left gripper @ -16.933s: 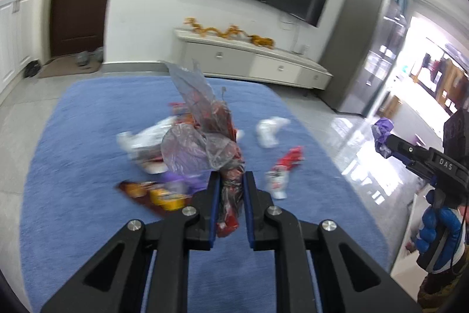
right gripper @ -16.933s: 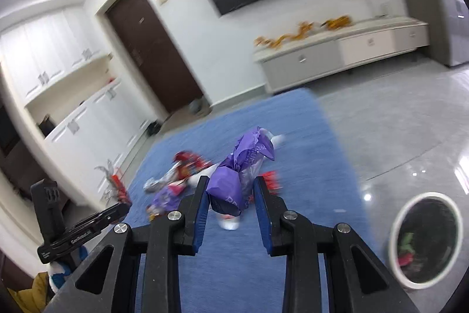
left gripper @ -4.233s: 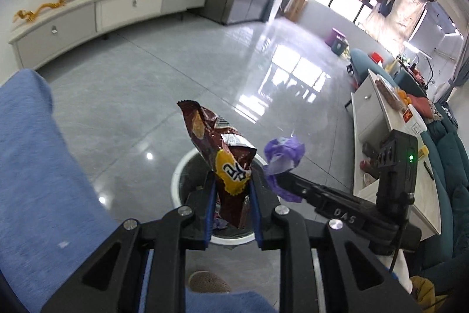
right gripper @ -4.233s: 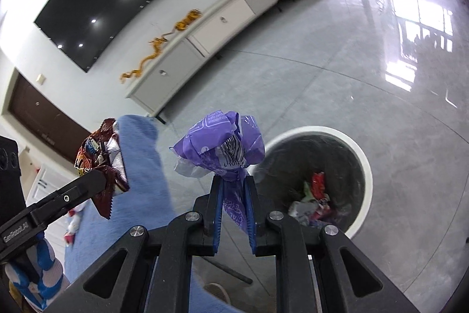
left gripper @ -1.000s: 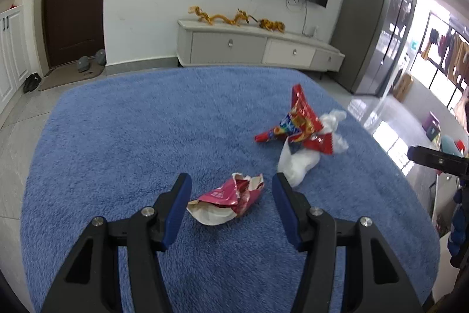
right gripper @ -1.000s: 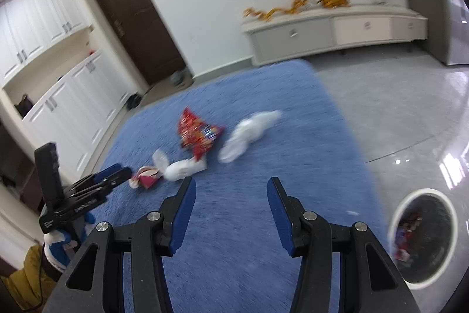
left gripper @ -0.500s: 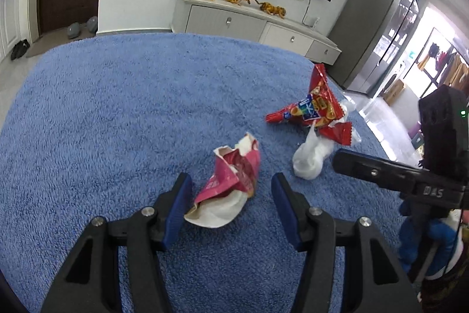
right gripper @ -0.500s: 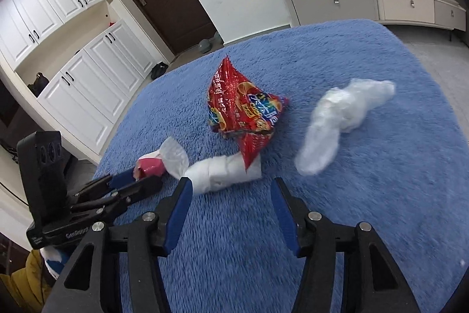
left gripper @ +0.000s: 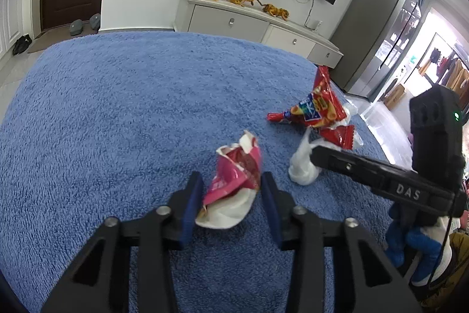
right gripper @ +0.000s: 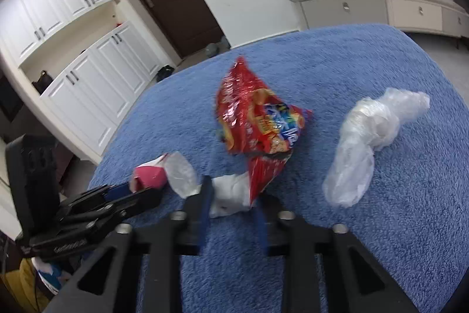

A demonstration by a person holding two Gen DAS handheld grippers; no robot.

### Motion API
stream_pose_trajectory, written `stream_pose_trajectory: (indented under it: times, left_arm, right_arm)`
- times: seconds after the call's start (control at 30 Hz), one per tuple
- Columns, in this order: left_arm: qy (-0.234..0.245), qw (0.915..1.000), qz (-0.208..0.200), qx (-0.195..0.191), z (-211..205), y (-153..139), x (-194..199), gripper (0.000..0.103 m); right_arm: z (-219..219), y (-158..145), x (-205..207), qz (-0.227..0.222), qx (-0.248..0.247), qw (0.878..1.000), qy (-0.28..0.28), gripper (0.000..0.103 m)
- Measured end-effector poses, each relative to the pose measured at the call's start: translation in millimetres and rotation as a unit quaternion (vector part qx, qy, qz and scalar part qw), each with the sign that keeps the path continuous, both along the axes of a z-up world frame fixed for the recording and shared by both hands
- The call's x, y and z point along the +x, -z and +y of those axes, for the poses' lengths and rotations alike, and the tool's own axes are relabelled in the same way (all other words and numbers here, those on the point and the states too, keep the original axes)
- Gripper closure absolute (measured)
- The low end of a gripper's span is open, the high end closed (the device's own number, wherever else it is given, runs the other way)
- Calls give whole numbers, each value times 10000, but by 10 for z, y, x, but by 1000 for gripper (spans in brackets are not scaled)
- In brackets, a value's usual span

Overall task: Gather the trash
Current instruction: 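Grasp the pink-white wrapper with the left gripper while the right gripper grasps a white plastic bag, then carry the pink wrapper and white bag in both grippers to the bin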

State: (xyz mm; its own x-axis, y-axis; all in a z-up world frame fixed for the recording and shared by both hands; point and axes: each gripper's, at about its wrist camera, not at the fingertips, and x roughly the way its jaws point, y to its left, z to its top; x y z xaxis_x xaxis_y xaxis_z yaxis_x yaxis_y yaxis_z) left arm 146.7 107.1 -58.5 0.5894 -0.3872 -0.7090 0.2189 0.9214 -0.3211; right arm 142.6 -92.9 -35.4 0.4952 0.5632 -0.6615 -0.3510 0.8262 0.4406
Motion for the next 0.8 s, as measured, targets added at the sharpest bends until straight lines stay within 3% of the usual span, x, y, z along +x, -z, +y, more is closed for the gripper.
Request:
stream_pose_trajectory:
  times: [0.33, 0.53, 0.8]
  left_arm:
    - [-32, 9996, -182, 227, -67, -95, -173, 72]
    - [19, 9996, -252, 84, -125, -255, -456, 72]
    - [98, 9974, -708, 63, -245, -746, -902, 72]
  right_arm:
    - [-183, -106, -382, 138, 382, 9991, -150, 93]
    - [-431, -385, -702, -133, 503, 9986, 52, 93]
    - [-876, -832, -1163, -683, 616, 9945, 506, 93]
